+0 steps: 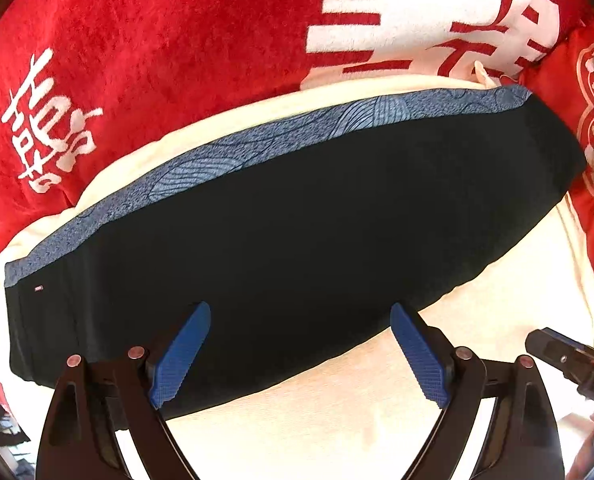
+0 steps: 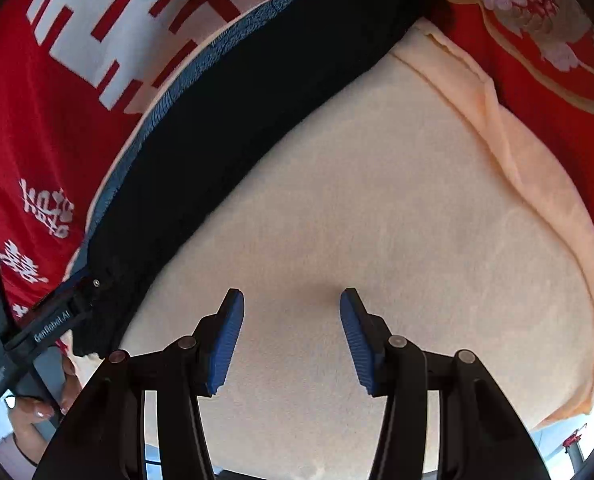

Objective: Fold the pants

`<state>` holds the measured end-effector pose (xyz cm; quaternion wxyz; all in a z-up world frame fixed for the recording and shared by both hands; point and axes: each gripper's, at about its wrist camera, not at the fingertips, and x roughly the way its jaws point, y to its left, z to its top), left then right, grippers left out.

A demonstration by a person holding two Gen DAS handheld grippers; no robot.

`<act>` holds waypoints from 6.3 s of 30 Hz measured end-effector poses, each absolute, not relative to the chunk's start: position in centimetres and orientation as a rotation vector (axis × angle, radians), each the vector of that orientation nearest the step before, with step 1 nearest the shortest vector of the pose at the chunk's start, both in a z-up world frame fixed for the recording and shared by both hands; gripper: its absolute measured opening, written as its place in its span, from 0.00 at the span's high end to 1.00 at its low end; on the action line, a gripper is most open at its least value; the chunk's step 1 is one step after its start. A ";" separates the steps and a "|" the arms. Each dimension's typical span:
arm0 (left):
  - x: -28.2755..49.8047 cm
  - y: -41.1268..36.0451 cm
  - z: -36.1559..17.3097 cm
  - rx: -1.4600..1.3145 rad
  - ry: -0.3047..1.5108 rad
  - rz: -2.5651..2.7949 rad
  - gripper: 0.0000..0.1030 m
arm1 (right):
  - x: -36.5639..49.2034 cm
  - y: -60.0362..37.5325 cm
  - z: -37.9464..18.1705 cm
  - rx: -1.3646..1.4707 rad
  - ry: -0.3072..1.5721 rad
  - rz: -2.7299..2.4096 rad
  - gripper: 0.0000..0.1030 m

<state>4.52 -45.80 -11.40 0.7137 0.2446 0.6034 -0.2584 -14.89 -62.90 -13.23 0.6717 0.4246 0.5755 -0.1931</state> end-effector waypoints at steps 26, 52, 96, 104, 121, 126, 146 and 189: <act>4.7 -51.4 -14.7 0.518 1.344 -0.507 0.10 | -10.2 -74.2 -12.2 0.802 1.093 -0.575 0.93; 5.1 -49.8 -14.9 0.490 1.357 -0.504 0.07 | -12.3 -73.0 -13.8 0.932 1.103 -0.546 0.68; 4.0 -50.2 -14.0 0.371 1.342 -0.681 0.31 | -2.7 -63.8 -4.6 0.445 0.935 -0.244 0.88; 9.1 -39.2 -12.2 0.350 1.312 -0.552 0.31 | -0.9 -57.0 -3.0 0.227 0.990 -0.183 0.88; 16.3 -21.4 -13.7 0.304 1.334 -0.403 0.30 | 2.1 -35.3 -15.2 -0.387 1.255 -0.109 0.50; 17.9 -20.9 -16.6 0.313 1.372 -0.425 0.16 | 0.4 -35.4 -11.4 -0.328 1.183 -0.062 0.50; 17.7 -18.3 -18.2 0.249 1.368 -0.433 0.14 | 5.7 -36.4 -9.1 -0.272 1.192 0.117 0.91; 15.0 -31.8 -15.4 0.329 1.395 -0.457 0.13 | 4.8 -66.9 -18.5 1.104 1.197 0.069 0.74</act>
